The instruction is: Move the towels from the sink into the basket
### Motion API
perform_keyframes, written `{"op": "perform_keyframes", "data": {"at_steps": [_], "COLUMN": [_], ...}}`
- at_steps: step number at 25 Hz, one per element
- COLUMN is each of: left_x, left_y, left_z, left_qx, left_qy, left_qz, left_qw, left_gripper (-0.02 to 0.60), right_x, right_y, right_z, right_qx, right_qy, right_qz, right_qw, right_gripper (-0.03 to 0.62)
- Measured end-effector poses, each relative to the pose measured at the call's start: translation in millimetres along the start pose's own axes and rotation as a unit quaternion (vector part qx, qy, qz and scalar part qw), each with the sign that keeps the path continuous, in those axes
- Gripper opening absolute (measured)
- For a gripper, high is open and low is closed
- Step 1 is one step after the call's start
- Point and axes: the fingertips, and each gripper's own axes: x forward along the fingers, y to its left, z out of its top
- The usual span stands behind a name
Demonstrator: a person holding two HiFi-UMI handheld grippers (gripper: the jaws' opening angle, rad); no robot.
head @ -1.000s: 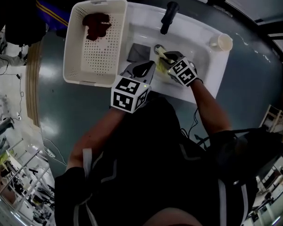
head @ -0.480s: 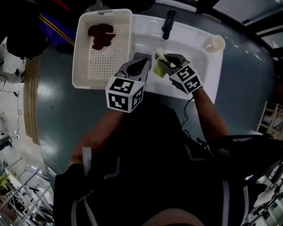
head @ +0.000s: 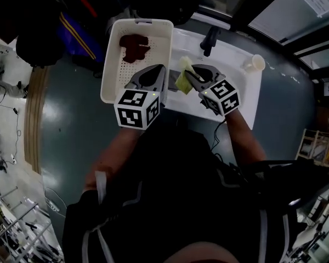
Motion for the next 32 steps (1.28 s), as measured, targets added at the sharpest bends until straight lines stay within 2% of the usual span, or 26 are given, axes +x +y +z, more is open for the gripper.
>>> {"op": "perform_keyframes", "data": {"at_steps": [8, 15, 23, 29, 32], "left_x": [-49.8, -86.6, -107.7, -119.4, -119.8], "left_y": [75.2, 136.8, 182.2, 211.0, 220.4], "left_z": [13.7, 9.6, -11.8, -22.5, -27.1], "left_qx": [-0.027, -0.045, -0.061, -0.076, -0.069], "left_qy": [-0.035, -0.051, -0.032, -0.024, -0.015], "left_qz": [0.074, 0.142, 0.176, 0.194, 0.2], "left_qw": [0.9963, 0.9876, 0.9819, 0.9779, 0.9773], "left_gripper": [0.002, 0.002, 0.002, 0.002, 0.002], "right_x": [38.7, 98.0, 166.7, 216.4, 238.2], "right_y": [38.0, 71.9, 106.0, 111.8, 108.7], "right_z": [75.7, 107.6, 107.6, 76.1, 53.2], "right_qx": [-0.045, -0.066, -0.069, -0.025, -0.022], "right_qy": [-0.027, -0.013, 0.023, 0.088, 0.124], "right_qz": [0.037, 0.082, 0.123, 0.131, 0.12], "right_qw": [0.998, 0.994, 0.99, 0.987, 0.985], "right_gripper": [0.074, 0.074, 0.074, 0.074, 0.074]}}
